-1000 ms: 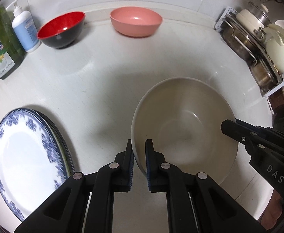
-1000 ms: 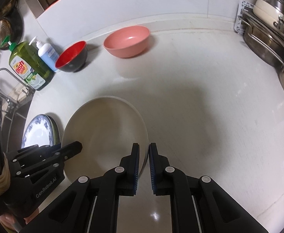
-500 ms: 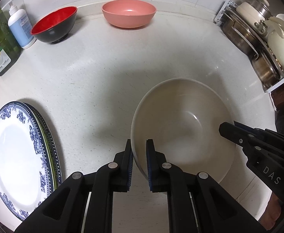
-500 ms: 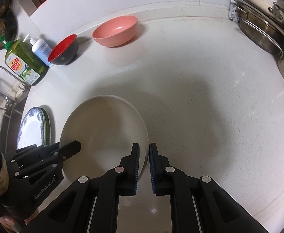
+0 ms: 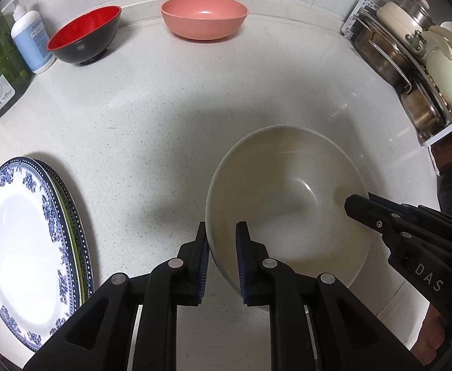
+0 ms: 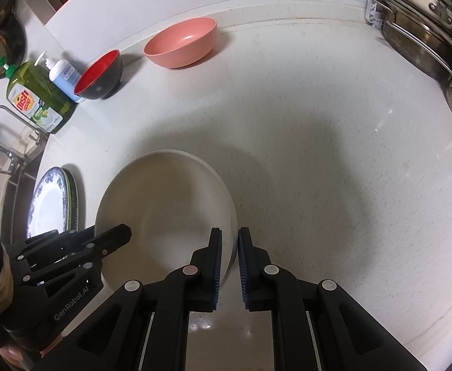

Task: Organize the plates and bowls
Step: 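Carry the cream bowl toward the plate stack and lower it, then open both grippers and lift away from the cream bowl, then move both grippers to the rim of the pink bowl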

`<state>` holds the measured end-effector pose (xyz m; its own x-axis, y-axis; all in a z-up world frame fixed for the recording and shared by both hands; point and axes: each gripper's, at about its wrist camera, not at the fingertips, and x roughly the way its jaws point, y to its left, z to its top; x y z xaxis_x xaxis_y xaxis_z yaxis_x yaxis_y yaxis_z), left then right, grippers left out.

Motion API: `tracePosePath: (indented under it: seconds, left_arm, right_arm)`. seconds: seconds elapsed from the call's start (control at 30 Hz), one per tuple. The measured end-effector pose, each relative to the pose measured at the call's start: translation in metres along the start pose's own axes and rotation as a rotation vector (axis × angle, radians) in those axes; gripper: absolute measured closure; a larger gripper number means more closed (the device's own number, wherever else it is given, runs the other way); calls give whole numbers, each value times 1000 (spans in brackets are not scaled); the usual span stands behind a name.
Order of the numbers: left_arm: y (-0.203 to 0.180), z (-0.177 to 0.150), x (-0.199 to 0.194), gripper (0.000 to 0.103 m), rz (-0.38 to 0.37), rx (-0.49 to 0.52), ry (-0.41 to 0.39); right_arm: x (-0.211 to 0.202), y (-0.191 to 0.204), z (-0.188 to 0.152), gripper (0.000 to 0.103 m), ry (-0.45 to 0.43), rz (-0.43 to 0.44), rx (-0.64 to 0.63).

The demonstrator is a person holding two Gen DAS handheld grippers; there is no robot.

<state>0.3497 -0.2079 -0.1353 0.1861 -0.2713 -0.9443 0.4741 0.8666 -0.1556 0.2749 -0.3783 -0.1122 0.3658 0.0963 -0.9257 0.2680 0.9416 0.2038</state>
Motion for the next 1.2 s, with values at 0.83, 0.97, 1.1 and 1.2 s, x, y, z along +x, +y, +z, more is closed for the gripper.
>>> tracePosePath:
  seconds: [0.83, 0.97, 1.1, 1.2]
  left_arm:
    - [26, 56, -56, 38, 142, 79, -227]
    - [30, 76, -63, 38, 146, 108, -245]
    - [39, 100, -67, 39, 142, 120, -252]
    - [44, 115, -69, 39, 152, 132, -263]
  right_arm:
    - [-35, 18, 42, 65, -154, -64, -24]
    - [-38, 27, 60, 65, -178, -57, -24]
    - [-39, 34, 81, 65, -196, -53, -22]
    - [-40, 39, 98, 65, -212, -55, -27]
